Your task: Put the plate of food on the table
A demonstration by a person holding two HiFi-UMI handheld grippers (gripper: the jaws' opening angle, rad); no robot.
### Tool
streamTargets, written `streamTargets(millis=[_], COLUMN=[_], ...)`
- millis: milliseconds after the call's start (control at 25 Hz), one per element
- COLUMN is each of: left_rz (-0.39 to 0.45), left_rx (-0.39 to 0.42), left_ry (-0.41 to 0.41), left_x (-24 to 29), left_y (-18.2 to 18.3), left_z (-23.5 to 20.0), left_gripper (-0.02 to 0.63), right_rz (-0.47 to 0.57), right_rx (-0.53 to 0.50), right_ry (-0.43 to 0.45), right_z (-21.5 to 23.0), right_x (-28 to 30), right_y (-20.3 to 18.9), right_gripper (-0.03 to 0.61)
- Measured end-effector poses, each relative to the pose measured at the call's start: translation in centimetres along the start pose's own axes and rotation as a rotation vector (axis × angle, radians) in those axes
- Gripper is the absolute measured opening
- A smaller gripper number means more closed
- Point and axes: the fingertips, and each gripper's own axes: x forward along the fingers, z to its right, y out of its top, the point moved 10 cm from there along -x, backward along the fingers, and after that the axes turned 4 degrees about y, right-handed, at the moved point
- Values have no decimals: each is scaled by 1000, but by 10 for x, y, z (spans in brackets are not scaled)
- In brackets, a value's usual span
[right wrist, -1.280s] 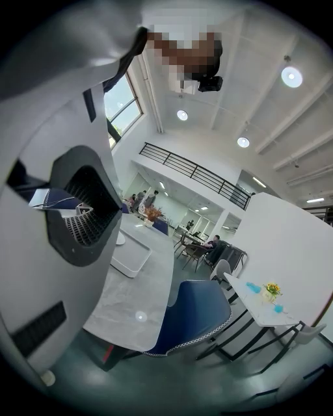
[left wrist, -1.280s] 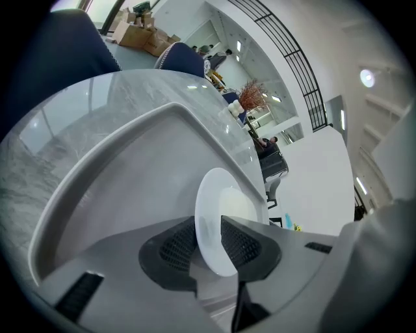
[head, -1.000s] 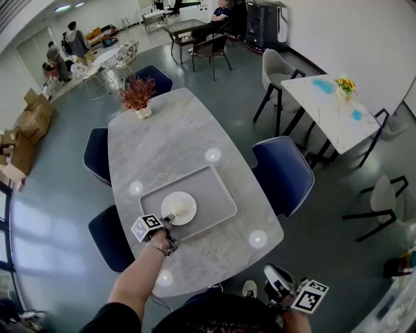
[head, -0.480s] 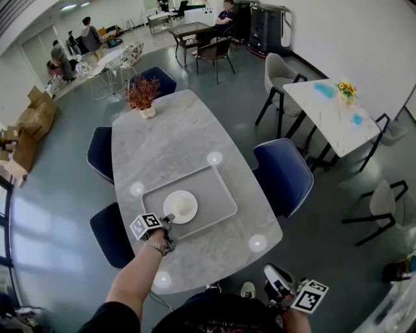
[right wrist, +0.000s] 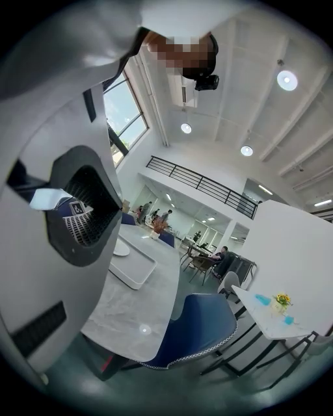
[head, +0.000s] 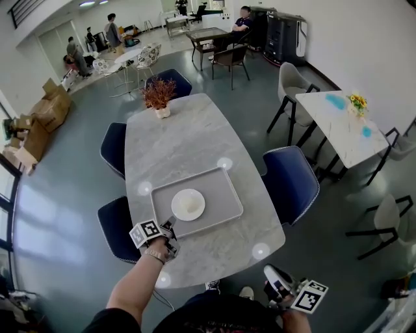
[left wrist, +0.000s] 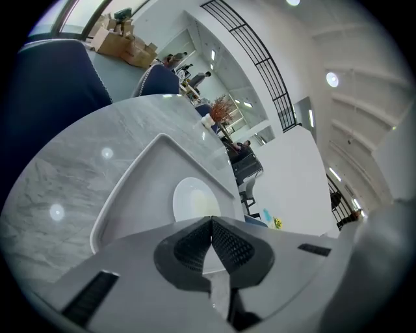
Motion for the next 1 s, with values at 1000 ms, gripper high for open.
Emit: streamTargets(millis=[1000], left_rz=[49], left_rx=[161], left_ry=[-400], left_x=[-172], left_y=[-222], left_z=[114], left_gripper=[8], right_rz=[-325], right_rx=[-11], right_ry=[249], right_z=[-2], right_x=[-45], right_y=[1], right_gripper=[11])
